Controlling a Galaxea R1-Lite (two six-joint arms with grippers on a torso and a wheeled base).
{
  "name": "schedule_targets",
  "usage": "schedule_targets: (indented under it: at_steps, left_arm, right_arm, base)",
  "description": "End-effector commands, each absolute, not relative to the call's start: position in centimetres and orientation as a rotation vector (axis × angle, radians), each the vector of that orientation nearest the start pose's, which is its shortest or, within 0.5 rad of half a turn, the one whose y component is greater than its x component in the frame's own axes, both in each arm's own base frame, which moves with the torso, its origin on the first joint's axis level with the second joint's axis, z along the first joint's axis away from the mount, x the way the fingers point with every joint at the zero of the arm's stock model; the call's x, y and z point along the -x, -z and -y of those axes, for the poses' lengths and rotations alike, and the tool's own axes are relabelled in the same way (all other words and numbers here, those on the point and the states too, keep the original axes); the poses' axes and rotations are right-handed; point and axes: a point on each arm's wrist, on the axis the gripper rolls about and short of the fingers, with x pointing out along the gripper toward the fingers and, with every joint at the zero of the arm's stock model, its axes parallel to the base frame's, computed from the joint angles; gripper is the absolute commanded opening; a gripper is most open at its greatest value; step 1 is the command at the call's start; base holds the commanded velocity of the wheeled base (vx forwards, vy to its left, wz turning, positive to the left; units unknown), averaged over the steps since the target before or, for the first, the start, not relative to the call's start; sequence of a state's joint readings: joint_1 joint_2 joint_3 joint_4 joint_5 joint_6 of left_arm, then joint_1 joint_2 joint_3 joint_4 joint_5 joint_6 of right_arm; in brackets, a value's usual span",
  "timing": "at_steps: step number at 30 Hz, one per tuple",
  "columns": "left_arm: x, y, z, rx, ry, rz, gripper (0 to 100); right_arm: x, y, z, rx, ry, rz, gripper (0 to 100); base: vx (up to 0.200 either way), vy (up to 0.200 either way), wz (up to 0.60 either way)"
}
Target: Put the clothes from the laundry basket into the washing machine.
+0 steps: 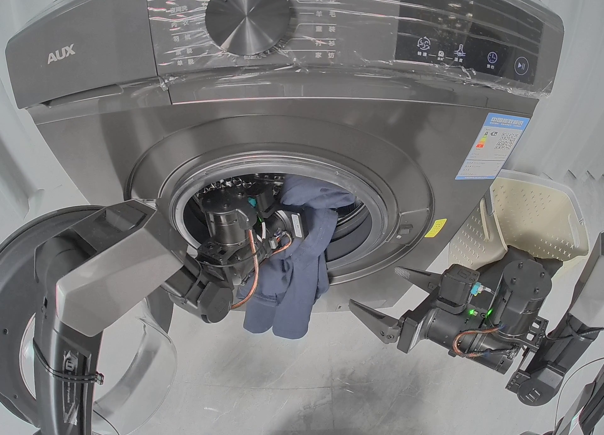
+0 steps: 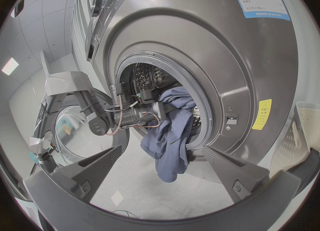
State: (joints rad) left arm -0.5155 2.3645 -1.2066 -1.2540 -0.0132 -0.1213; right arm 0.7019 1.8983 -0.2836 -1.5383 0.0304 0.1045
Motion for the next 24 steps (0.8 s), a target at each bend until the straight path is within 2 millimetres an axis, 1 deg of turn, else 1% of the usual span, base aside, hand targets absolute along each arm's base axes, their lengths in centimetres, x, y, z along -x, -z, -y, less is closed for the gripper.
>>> schedule_targets:
  at_steps: [1,2,3,4,5,7,8,11,14,18,22,23,24]
  left_arm:
    - [-42.3,-7.1,23.8,0.147,0.515,0.042,0]
    - [-42.8,-7.1,24.0,0.15,0.5,0.051,0]
    - [-42.8,-7.1,24.0,0.15,0.5,0.051,0]
    - [-43.6,-7.3,24.1,0.155,0.467,0.064,0]
    - [-43.8,-7.4,24.1,0.155,0.458,0.066,0]
    - [-44.7,-8.4,24.2,0.168,0.431,0.095,0]
    - [-44.9,-8.5,24.1,0.171,0.423,0.099,0]
    - [-46.2,-10.4,24.0,0.217,0.354,0.137,0]
    - [-47.0,-11.3,23.9,0.274,0.307,0.158,0]
    - [-47.4,-11.4,23.1,0.285,0.286,0.161,0]
    - [-47.5,-11.3,22.8,0.286,0.28,0.155,0]
    - [-47.5,-11.3,22.8,0.288,0.28,0.152,100]
    - [-47.5,-11.3,22.8,0.288,0.28,0.152,100]
  right_arm:
    - [-20.3,-9.7,-17.3,-0.072,-0.728,-0.117,100]
    - [-20.3,-9.7,-17.3,-0.072,-0.728,-0.117,100]
    - [-20.3,-9.7,-17.3,-0.072,-0.728,-0.117,100]
    - [-20.3,-9.7,-17.3,-0.072,-0.729,-0.117,100]
    - [-20.3,-9.7,-17.3,-0.072,-0.729,-0.117,100]
    - [-20.3,-9.7,-17.3,-0.072,-0.729,-0.117,100]
    - [-20.4,-9.7,-17.3,-0.072,-0.728,-0.117,100]
    - [-20.3,-9.6,-17.5,-0.071,-0.735,-0.12,100]
    - [-20.3,-9.6,-17.7,-0.071,-0.74,-0.117,100]
    - [-20.3,-9.6,-17.7,-0.071,-0.74,-0.117,100]
    - [-20.3,-9.6,-17.7,-0.071,-0.74,-0.117,100]
    - [-20.3,-9.6,-17.7,-0.073,-0.74,-0.118,100]
    - [-20.3,-9.6,-17.7,-0.073,-0.74,-0.118,100]
  base:
    - [0.0,0.0,0.0]
    - [0.0,0.0,0.0]
    - [0.0,0.0,0.0]
    - [0.0,0.0,0.0]
    - [0.0,0.0,0.0]
    - [0.0,0.0,0.0]
    - [0.0,0.0,0.0]
    - [0.0,0.0,0.0]
    - [0.0,0.0,0.0]
    - [0.0,0.0,0.0]
    - [0.0,0.0,0.0]
    - [0.0,0.0,0.0]
    - [0.0,0.0,0.0]
